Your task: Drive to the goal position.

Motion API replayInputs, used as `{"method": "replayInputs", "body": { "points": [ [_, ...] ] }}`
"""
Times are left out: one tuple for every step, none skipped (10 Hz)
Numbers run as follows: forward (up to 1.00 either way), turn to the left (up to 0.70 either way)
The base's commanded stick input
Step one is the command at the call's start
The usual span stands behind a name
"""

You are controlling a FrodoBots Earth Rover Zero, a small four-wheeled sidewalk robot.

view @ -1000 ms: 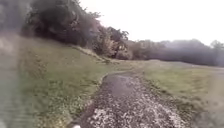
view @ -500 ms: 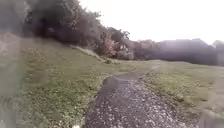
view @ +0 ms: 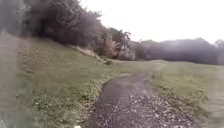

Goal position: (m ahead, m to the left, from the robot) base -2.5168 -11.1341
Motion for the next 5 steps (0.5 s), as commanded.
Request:
{"method": "replayInputs", "body": {
  "points": [
    [1.0,-0.27],
    [1.0,-0.33],
    [1.0,-0.38],
    [1.0,-0.37],
    [1.0,-0.33]
  ]
}}
